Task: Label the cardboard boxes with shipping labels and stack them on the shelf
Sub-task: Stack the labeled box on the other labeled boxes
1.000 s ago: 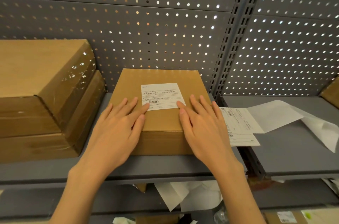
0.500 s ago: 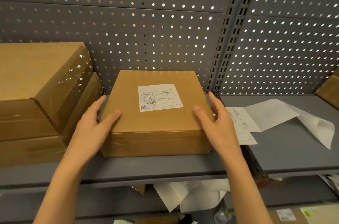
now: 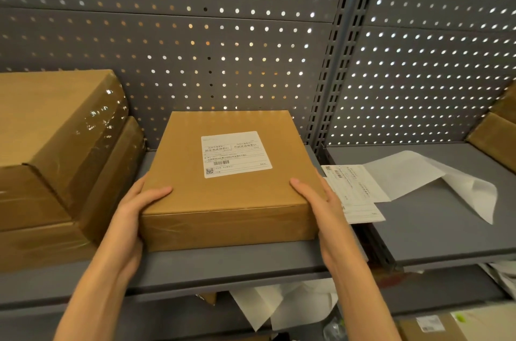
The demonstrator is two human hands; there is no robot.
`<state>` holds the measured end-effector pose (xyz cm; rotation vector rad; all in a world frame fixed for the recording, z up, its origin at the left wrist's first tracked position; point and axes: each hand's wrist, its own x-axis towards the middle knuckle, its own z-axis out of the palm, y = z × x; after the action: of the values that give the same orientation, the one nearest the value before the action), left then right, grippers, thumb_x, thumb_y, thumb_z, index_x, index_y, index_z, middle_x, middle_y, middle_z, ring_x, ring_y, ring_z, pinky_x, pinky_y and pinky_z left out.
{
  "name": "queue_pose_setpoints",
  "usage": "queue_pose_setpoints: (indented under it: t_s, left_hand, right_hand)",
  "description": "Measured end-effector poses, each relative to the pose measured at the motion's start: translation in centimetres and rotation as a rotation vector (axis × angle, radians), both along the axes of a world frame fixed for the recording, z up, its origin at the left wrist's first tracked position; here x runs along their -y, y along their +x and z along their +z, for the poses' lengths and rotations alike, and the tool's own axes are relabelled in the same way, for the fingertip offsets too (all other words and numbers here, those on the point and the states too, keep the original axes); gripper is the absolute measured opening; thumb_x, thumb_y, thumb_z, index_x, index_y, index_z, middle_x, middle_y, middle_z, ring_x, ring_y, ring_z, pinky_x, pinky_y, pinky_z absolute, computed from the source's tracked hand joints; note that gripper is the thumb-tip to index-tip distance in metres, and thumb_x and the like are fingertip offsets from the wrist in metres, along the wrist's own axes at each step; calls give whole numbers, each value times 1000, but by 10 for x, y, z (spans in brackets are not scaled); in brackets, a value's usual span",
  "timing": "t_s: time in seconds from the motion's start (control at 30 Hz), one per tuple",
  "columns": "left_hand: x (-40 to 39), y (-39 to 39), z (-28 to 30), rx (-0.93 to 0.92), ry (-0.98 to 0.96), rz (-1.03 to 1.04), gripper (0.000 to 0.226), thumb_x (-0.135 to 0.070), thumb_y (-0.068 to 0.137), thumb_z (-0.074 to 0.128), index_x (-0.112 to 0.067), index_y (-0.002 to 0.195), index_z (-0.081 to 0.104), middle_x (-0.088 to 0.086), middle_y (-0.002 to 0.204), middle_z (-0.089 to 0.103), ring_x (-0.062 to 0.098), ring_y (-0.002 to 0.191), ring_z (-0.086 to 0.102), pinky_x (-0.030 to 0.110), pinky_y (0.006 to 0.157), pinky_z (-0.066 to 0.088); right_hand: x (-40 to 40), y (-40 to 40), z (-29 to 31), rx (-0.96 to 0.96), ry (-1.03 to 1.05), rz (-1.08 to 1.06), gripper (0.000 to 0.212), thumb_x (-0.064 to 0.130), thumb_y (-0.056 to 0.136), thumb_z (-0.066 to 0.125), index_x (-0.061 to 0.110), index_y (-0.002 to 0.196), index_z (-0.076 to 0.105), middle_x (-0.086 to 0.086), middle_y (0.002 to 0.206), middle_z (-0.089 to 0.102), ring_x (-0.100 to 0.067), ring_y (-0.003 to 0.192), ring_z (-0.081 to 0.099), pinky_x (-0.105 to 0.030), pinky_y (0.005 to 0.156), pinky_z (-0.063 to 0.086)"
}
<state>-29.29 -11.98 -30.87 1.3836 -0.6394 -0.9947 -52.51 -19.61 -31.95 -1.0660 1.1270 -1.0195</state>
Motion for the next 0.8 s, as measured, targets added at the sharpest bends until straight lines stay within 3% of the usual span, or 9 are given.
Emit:
queue_pose_setpoints:
  t_s: [0.1,0.23,0.37,0.5,0.57,0.73,0.8]
  left_hand:
    - [-1,-3,4,-16,-54,1,41,-21,81,56,-24,121,59,-10,104,68,9,94,60,26,75,41]
    - [-3,0,9,10,-138,1,60,-25,67,64,-24,127,57,-7,114,67,11,103,60,27,79,41]
    - [0,2,17,33,-236,1,46,-19,80,56,-27,125,58,-8,112,68,15,107,59,34,91,43]
    - [5,-3,25,68,-304,-14,39,-9,86,50,-17,123,58,-19,86,71,-3,80,66,16,70,49]
    - [7,-7,26,72,-322,-40,39,-7,86,48,-17,123,57,-20,85,71,-5,75,66,9,59,50]
    - [13,-27,27,47,-363,-121,41,-6,86,48,-18,124,58,-18,89,72,-4,77,66,9,62,52]
    - [18,-40,29,42,-373,-183,42,-6,86,47,-17,125,57,-16,93,72,-2,82,66,10,67,52]
  right_hand:
    - [-2,-2,1,26,-44,-18,72,40,73,72,34,139,43,10,127,59,-8,113,56,-25,89,45]
    - [-6,-4,7,54,-140,-45,80,44,64,78,35,137,46,13,124,61,-5,111,58,-25,89,46]
    - [-11,-4,15,77,-227,-81,83,47,58,74,35,135,48,15,122,63,-2,109,60,-24,88,47]
    - [-19,-10,22,87,-268,-125,76,44,64,68,35,136,47,16,121,62,0,106,60,-22,87,47]
    - [-24,-15,24,92,-275,-154,75,45,64,69,36,136,47,18,120,63,2,103,61,-22,88,47]
    - [-39,-40,27,33,-289,-224,84,58,57,70,38,135,47,12,124,61,-9,114,58,-39,100,46]
    - [-46,-56,29,32,-303,-272,82,56,59,71,38,135,47,13,124,61,-9,113,58,-37,98,46]
